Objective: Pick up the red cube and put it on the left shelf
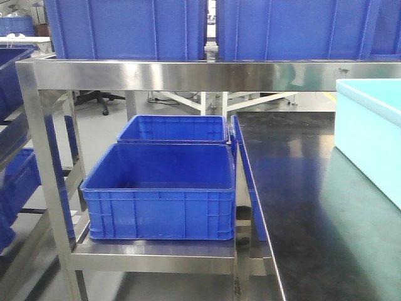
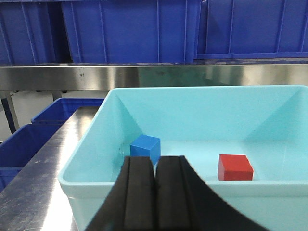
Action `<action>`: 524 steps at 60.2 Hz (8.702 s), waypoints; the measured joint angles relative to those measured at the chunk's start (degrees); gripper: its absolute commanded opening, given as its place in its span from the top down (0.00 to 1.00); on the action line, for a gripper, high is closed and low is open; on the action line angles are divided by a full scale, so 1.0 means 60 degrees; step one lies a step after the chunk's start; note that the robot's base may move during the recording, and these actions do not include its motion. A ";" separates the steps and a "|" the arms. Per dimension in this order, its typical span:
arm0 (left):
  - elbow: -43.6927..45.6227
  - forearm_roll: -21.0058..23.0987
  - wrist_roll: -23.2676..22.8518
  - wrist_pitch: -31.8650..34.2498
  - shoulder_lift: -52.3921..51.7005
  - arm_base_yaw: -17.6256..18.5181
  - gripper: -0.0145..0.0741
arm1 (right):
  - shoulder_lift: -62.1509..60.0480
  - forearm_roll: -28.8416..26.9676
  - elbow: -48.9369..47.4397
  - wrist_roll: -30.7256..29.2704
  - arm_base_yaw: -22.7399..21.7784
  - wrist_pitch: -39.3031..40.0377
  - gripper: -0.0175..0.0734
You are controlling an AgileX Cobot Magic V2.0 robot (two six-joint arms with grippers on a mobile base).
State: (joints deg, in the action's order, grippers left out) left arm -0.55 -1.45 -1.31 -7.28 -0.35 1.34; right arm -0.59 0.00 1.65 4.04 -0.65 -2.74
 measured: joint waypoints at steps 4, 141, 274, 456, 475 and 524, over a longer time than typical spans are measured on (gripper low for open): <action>0.0000 0.0000 0.0000 0.0000 0.0000 0.0000 0.72 | 0.0000 0.0000 0.0000 0.0000 0.0000 0.0000 0.76; 0.0000 0.0000 0.0000 0.0000 0.0000 0.0000 0.72 | 1.1389 0.0182 -1.0403 0.0000 0.0000 -0.4428 0.76; 0.0000 0.0000 0.0000 0.0000 0.0000 0.0000 0.72 | 1.5291 0.1085 -1.0562 0.0000 -0.2415 -0.6158 0.20; 0.0000 0.0000 0.0000 0.0000 0.0000 0.0000 0.72 | 0.9224 -0.1040 -0.6358 -0.0577 0.4925 -0.3387 0.75; 0.0000 0.0000 0.0000 0.0000 0.0000 0.0000 0.72 | 0.9224 -0.1040 -0.6358 -0.0577 0.4925 -0.3432 0.75; 0.0000 0.0056 0.0000 0.0000 0.0000 0.0000 0.72 | 0.9224 -0.1040 -0.6358 -0.0577 0.4937 -0.3448 0.75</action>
State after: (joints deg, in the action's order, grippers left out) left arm -0.55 -1.11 -1.31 -7.28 -0.35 1.34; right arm 54.75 -6.24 -36.50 0.58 28.97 -23.43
